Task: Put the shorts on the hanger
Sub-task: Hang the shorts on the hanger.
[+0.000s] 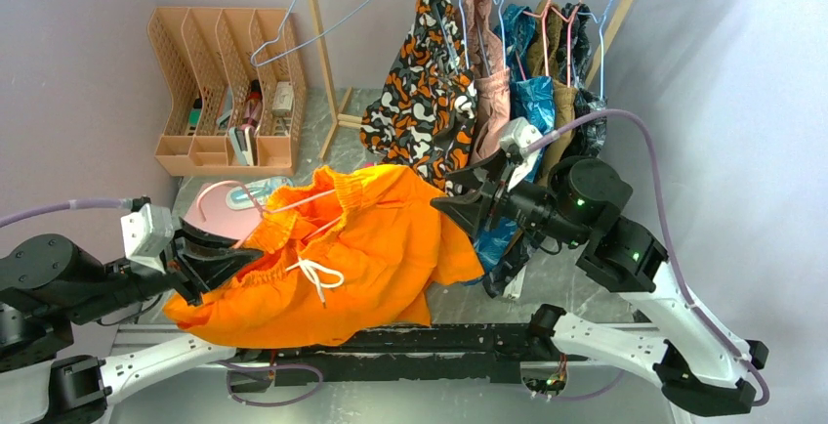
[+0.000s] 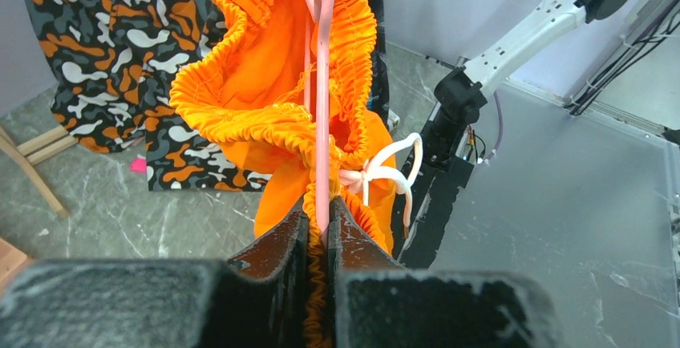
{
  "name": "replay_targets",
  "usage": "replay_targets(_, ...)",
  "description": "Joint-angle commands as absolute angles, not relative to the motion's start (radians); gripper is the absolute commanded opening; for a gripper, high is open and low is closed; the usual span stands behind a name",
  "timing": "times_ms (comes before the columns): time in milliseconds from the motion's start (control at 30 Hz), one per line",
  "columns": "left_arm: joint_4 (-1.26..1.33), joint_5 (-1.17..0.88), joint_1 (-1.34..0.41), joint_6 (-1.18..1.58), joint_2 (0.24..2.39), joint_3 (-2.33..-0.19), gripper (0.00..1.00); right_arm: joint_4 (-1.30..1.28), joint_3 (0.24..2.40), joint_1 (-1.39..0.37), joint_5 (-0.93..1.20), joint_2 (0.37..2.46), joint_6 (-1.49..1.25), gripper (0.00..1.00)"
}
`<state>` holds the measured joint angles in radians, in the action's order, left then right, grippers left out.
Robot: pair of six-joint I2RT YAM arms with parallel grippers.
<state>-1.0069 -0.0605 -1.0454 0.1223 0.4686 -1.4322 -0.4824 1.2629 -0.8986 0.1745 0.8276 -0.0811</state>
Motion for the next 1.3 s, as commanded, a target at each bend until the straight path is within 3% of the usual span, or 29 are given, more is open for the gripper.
replay_targets(0,-0.904,0.014,-1.049,0.157,0.459,-1.414,0.07,-0.382,1.263,-0.899,0.279,0.842,-0.109,0.60)
replay_targets(167,-0.879,0.079,-1.050,0.166,0.473,-1.382,0.07,-0.246,1.237,-0.903,0.349,0.925,-0.201,0.59)
replay_targets(500,-0.753,0.117,-1.049,0.139,0.479,-1.274,0.07,-0.079,1.224,-0.946,0.152,1.040,-0.336,0.61)
replay_targets(767,-0.730,0.211,-1.049,0.159,0.489,-1.255,0.07,-0.115,1.292,-1.140,-0.098,1.154,-0.311,0.64)
replay_targets(1133,-0.745,0.232,-1.049,0.174,0.503,-1.251,0.07,-0.103,1.309,-1.158,-0.313,1.212,-0.411,0.64)
replay_targets(1267,-0.758,0.230,-1.049,0.179,0.506,-1.258,0.07,-0.117,1.357,-1.158,-0.294,1.257,-0.408,0.59)
